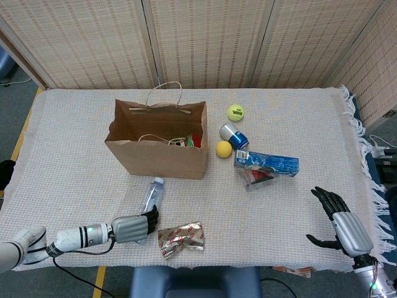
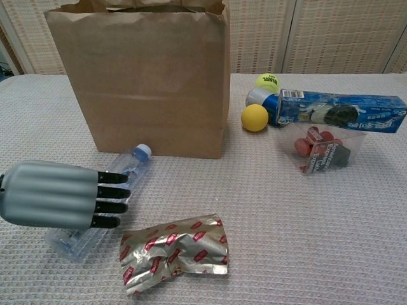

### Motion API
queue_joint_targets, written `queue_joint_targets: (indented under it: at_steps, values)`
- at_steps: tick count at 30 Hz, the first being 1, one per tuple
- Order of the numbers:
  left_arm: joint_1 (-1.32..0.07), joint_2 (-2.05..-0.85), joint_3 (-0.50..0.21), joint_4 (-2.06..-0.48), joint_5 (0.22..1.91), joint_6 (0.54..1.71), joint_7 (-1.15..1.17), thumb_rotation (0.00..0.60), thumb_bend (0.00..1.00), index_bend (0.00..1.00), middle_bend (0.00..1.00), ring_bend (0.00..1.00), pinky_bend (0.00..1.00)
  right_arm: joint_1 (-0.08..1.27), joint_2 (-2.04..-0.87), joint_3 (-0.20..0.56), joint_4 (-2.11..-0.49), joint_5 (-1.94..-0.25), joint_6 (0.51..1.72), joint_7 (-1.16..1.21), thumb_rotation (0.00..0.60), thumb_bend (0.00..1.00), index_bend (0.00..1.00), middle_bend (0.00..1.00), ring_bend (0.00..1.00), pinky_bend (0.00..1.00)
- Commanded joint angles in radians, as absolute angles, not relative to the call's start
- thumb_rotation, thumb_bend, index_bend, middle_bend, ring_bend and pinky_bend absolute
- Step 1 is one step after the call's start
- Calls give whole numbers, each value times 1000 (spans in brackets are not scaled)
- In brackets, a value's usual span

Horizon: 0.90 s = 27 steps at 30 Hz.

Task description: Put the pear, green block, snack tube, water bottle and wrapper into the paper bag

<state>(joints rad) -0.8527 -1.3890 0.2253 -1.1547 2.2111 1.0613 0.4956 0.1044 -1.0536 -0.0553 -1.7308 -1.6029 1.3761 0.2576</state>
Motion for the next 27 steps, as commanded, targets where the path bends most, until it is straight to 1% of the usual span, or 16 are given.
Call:
queue_joint_targets:
  at_steps: [1,3,6,7,9,12,15,21,24,27]
  values:
    - [-839,-1337,246,-1166,2218,1125,474,600,599,628,620,571,653,103,-1053,-54,-1731,-1601,1378,259,600,62,0,0,0,0]
    - [-833,-1298,258,-1180,2224,1156,471,600,599,629,621,571,653,102,-1053,-53,-1731,-1600,1380,260,600,62,0,0,0,0]
    - [-831,-1285,262,-1186,2226,1164,470,600,599,629,621,571,653,102,-1053,-53,-1731,-1599,1380,259,600,63,0,0,0,0]
    - [-806,-1216,276,-1189,2209,1196,468,600,599,629,622,571,653,103,-1054,-54,-1731,-1598,1376,257,600,62,0,0,0,0]
    - [-774,-1132,288,-1194,2189,1237,476,600,599,629,621,571,653,104,-1055,-57,-1732,-1597,1370,250,600,62,0,0,0,0]
    - [-736,-1091,265,-1185,2117,1247,470,600,599,629,622,571,652,104,-1056,-56,-1734,-1596,1369,244,600,62,0,0,0,0]
    - [-687,-1078,212,-1168,2011,1273,454,600,598,630,622,571,652,103,-1059,-55,-1733,-1594,1370,238,600,62,0,0,0,0]
    - [-605,-1105,70,-1171,1790,1354,395,600,599,630,623,572,651,101,-1063,-51,-1731,-1590,1375,230,600,62,0,0,0,0]
    - [-583,-1132,-4,-1184,1703,1401,373,600,598,630,622,572,651,101,-1064,-51,-1729,-1591,1376,230,600,62,0,0,0,0]
    - [-562,-1177,-103,-1249,1573,1440,305,600,598,631,623,572,650,101,-1064,-52,-1728,-1593,1375,228,600,62,0,0,0,0]
